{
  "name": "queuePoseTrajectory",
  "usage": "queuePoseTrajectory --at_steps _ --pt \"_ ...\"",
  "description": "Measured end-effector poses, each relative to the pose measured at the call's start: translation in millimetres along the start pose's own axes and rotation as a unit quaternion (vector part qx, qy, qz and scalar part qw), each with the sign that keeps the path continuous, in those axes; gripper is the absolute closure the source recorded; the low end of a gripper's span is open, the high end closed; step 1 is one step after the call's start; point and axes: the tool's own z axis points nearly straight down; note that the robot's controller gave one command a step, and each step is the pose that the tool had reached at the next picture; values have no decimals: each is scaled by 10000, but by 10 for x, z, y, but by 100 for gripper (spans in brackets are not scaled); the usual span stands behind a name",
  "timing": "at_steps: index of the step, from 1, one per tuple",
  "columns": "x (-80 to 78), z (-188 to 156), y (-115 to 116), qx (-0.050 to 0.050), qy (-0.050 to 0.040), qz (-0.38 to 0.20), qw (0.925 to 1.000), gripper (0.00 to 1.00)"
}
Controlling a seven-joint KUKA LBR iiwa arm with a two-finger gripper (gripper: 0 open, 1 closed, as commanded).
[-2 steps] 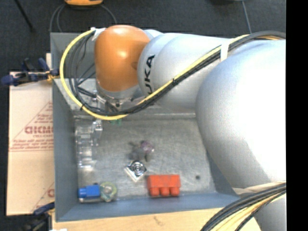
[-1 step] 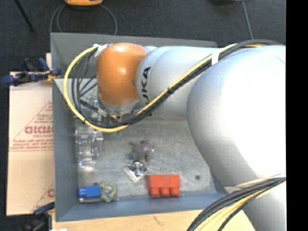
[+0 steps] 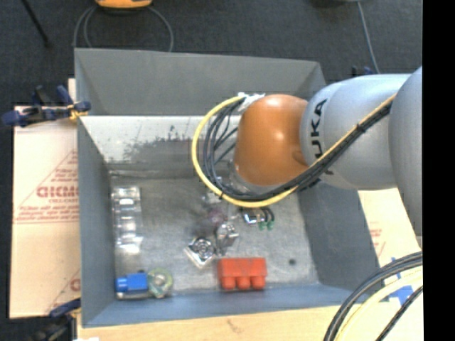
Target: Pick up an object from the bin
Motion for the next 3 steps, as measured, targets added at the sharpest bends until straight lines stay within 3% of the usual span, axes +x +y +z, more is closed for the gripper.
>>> queuePoseTrajectory --at_steps 1,2,3 --pt "226 615 -264 -34 -65 592 9982 0" --pt "211 594 -273 -27 -83 613 9981 100" --pt "-230 -1015 -437 -8 -71 450 9990 100"
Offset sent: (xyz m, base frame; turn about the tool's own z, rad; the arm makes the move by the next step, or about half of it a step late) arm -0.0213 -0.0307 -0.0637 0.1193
